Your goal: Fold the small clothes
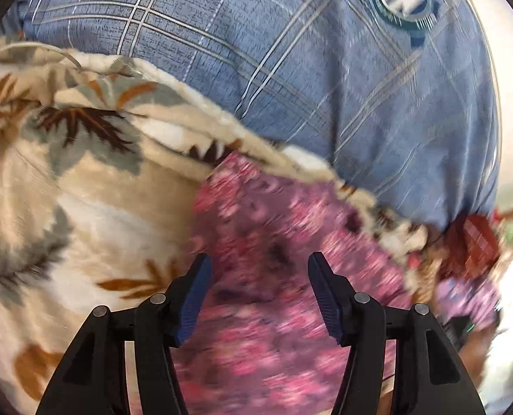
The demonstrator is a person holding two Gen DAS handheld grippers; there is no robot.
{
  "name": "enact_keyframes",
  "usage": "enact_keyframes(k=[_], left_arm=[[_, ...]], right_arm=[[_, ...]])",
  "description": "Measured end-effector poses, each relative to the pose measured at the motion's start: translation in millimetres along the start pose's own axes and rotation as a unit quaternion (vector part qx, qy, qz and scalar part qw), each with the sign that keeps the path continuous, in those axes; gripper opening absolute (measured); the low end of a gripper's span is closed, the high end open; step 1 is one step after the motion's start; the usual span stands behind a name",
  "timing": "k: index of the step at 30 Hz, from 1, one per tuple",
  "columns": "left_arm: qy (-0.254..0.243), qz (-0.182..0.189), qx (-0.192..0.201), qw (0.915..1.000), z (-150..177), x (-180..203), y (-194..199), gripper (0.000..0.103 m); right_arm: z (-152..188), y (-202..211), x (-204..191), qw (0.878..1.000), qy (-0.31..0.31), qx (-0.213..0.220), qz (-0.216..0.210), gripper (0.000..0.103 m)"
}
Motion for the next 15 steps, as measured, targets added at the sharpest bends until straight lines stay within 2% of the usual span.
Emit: enact_keyframes(k=[2, 5, 7, 9, 11, 12, 13, 15], left_arm=[[-0.021, 0.000, -0.018, 0.9996, 11.4, -3.2, -9.2, 0.060], [-0.070, -0.001, -0.046, 0.9965, 30.7, 0.2, -24.1, 0.060], [-0.130, -0.040, -0.048, 0.9896, 40.7, 9.8, -35.9, 0.060], [-0.197, -0.108, -0.040, 0.9735, 48.1, 20.1, -47.7, 0.060], [-0.258, -0.179, -0.027, 0.9490, 55.4, 29.4, -62.3, 0.055], [-0.272, -0.193, -0.026, 0.9424, 58.2, 31.1, -67.5, 0.048], [-0.282, -0.200, -0.031, 0.9380, 60.7, 31.7, -73.4, 0.036], [-0.296, -0.204, -0.030, 0.9326, 65.3, 33.9, -80.5, 0.037]], right_arm=[[1.1, -3.6, 2.3, 0.999, 0.021, -0.005, 0.025, 0.057], [5.6, -14.7, -7.0, 0.998, 0.053, -0.021, 0.037, 0.057], [10.8, -24.3, -18.4, 0.994, 0.090, -0.024, 0.054, 0.057], [17.2, -31.5, -28.2, 0.988, 0.128, -0.014, 0.090, 0.055], [22.2, -33.9, -33.7, 0.980, 0.151, -0.012, 0.131, 0.046], [24.1, -33.0, -35.8, 0.976, 0.160, -0.009, 0.147, 0.039], [26.4, -29.4, -38.8, 0.974, 0.168, -0.004, 0.154, 0.033], [28.4, -24.9, -43.0, 0.975, 0.175, -0.005, 0.140, 0.036]])
Point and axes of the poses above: each gripper's, at about its wrist camera, not at the fingertips, and y roughly against the way its jaws point, x to its right, z to its underside, the point moved 3 cm from there along -y, roughly the way its jaws point, and after that the axes turned 10 degrees about z, right-handed, at the moved point
